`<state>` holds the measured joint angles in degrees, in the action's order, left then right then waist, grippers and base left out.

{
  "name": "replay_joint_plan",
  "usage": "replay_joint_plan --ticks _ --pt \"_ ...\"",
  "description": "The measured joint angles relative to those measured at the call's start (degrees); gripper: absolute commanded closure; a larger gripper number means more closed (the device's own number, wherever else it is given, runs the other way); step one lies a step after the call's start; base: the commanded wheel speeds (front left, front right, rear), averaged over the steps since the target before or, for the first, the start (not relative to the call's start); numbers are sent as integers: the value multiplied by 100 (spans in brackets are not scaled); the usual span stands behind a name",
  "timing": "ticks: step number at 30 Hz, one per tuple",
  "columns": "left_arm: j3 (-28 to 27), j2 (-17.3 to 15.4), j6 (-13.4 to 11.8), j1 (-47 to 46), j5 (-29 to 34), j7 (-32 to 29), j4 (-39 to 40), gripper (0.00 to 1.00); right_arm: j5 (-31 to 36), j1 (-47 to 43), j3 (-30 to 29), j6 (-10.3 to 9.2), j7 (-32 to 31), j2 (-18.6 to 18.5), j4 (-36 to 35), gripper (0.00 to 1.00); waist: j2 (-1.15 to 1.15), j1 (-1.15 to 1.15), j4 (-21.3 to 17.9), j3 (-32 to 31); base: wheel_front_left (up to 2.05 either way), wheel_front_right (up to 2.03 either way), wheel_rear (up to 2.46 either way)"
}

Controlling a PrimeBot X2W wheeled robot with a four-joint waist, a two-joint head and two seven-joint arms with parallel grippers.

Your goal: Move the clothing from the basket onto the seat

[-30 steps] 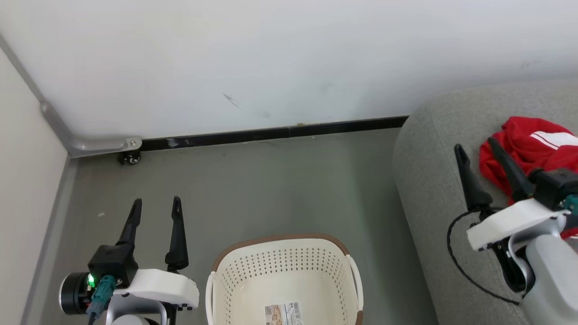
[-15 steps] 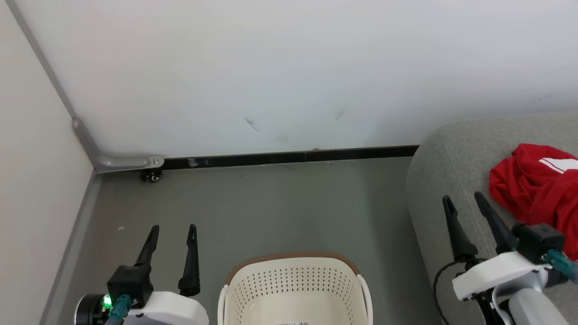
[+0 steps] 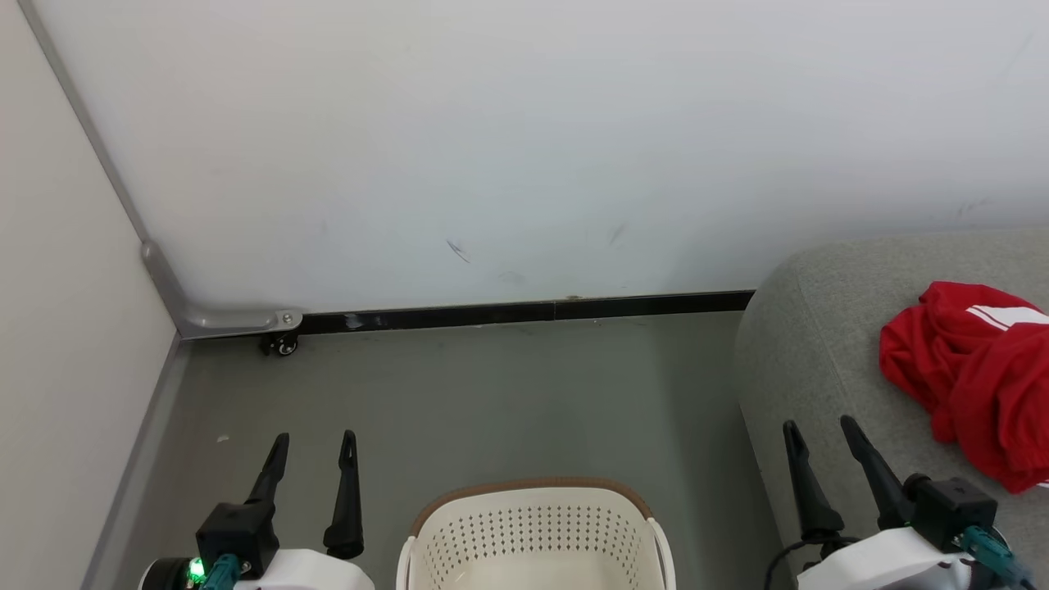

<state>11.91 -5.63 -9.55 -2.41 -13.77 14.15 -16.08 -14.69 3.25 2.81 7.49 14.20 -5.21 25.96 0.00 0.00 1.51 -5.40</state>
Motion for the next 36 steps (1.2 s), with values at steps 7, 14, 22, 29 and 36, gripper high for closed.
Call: replay_joint_plan --ticks 7,14,22,29,36 --pt "-76 2 -3 14 -1 0 9 0 236 -266 -146 0 -58 116 -267 0 0 0 -62 -42 0 0 0" --pt "-158 4 -53 88 0 0 11 0 431 -362 -310 0 -177 165 -537 0 0 0 -115 -53 0 0 0" --pt "-158 5 -103 114 51 0 21 0 516 -587 -472 0 -323 212 -792 0 0 0 -134 -4 0 0 0" --pt "-156 11 -112 113 102 0 77 0 577 -730 -591 0 -466 264 -1063 0 0 0 -134 55 0 0 0" --pt "-165 19 -163 112 137 0 78 0 625 -799 -626 0 -564 290 -1261 0 0 0 -117 86 0 0 0"
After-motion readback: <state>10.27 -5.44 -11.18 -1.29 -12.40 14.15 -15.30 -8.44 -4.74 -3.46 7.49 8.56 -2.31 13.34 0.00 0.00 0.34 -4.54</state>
